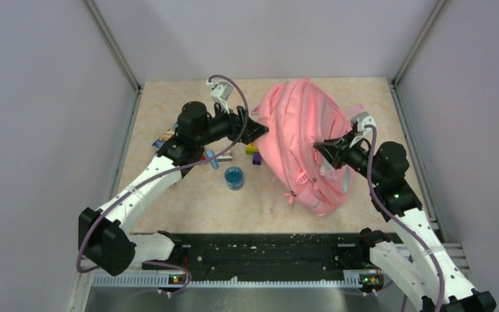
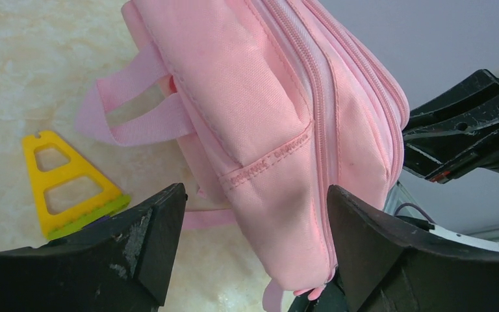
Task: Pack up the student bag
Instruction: Move the student bag to the center of the board.
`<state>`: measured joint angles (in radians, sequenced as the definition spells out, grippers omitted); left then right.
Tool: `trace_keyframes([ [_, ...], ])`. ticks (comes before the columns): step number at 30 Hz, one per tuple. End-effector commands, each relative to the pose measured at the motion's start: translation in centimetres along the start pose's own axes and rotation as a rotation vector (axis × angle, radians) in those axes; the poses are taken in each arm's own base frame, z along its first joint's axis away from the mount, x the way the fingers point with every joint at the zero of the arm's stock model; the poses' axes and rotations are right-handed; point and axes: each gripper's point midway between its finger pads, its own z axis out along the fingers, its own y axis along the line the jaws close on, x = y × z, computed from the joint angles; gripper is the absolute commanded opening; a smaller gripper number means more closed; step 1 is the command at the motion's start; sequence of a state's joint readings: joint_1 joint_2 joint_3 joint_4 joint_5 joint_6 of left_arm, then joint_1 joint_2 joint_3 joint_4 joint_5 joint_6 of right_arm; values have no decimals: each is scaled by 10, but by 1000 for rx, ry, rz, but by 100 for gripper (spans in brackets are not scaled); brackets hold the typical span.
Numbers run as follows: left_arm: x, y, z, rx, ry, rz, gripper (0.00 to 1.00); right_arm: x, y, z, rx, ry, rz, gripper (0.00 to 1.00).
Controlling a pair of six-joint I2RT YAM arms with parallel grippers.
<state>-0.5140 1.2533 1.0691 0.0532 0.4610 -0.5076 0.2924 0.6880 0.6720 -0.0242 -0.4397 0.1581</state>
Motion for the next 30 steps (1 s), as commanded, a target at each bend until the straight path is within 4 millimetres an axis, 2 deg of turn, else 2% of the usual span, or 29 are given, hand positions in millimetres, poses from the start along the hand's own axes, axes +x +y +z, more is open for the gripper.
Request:
trace_keyframes([
  [1,7,-12,8,80,29,-25,81,-33,23,0,-105,-97,-24,0],
  [4,26,-13,15,120,110,-77,72,-34,25,0,-118,-92,-24,0],
  [6,37,-15,19,144,158,-117,60,-35,25,-1,-117,-92,-26,0],
  [7,40,-17,20,155,173,-132,50,-35,25,-1,-112,-91,-25,0],
  [8,41,-17,21,161,178,-142,29,-35,24,-1,-107,-87,-25,0],
  [10,37,-19,18,155,161,-134,3,-33,16,1,-65,-69,-9,0],
  [11,35,-16,17,133,143,-123,0,-34,10,2,-27,-69,2,3],
  [14,15,-8,3,36,30,-56,0,-21,-8,5,70,4,51,41],
  [15,10,-3,-2,-4,-3,-43,0,-18,-13,5,98,23,66,58],
  [16,5,1,-7,-39,-35,-31,0,-15,-17,6,123,40,85,78],
  [17,2,4,-11,-66,-60,-23,0,-12,-23,6,163,51,110,92],
  [18,-2,6,-15,-90,-84,-19,0,-9,-30,5,205,64,135,98],
  [21,-12,14,-24,-164,-143,-30,0,-2,-52,0,363,68,241,99],
  [24,-20,20,-29,-215,-182,-63,0,-8,-68,-11,507,-4,364,99],
  [27,-22,28,-32,-261,-208,-107,0,-23,-60,-18,475,-107,413,99],
  [30,-22,35,-36,-301,-235,-128,0,-35,-44,-18,362,-176,343,99],
])
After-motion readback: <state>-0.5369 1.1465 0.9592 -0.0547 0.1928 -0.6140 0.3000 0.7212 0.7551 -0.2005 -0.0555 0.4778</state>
